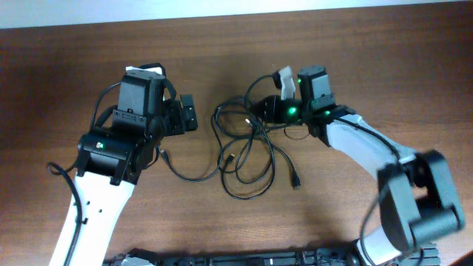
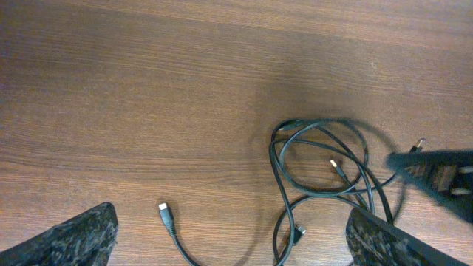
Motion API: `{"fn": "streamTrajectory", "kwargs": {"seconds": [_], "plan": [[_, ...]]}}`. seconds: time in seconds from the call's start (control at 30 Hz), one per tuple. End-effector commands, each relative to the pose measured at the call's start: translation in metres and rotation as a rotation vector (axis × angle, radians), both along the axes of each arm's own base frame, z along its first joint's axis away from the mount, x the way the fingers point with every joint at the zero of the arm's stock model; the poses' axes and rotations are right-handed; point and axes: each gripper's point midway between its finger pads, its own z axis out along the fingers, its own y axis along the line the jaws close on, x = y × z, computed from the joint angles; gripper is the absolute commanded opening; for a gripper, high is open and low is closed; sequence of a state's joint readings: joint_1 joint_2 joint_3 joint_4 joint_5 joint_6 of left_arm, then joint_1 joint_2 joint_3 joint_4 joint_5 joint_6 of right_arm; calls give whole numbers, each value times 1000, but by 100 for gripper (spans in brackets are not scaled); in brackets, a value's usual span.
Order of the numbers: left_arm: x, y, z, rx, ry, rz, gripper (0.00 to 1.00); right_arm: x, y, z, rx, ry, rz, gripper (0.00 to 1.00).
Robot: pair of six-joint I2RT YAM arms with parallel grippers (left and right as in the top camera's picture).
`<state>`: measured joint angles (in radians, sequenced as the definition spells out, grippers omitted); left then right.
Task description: Untangle cables
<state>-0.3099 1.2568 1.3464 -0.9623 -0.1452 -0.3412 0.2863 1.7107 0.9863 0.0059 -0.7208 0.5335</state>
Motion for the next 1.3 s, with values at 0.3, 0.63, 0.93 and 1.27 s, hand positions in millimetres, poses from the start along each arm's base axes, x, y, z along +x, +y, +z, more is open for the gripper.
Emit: {"fn": "streamTrajectory", "kwargs": {"seconds": [0.3, 0.63, 0.93, 1.27], "plan": [[-1, 1, 3, -9, -5, 2, 99, -48, -28, 353, 161, -889, -78, 4], [-1, 1, 3, -9, -5, 2, 99, -81, -86, 485, 181, -1198, -245, 4], [-1, 1, 3, -9, -5, 2, 99, -47, -170, 488, -82, -1265, -521, 4], [-1, 1, 3, -9, -5, 2, 99, -4, -343, 412, -407, -937, -957, 4]]}}
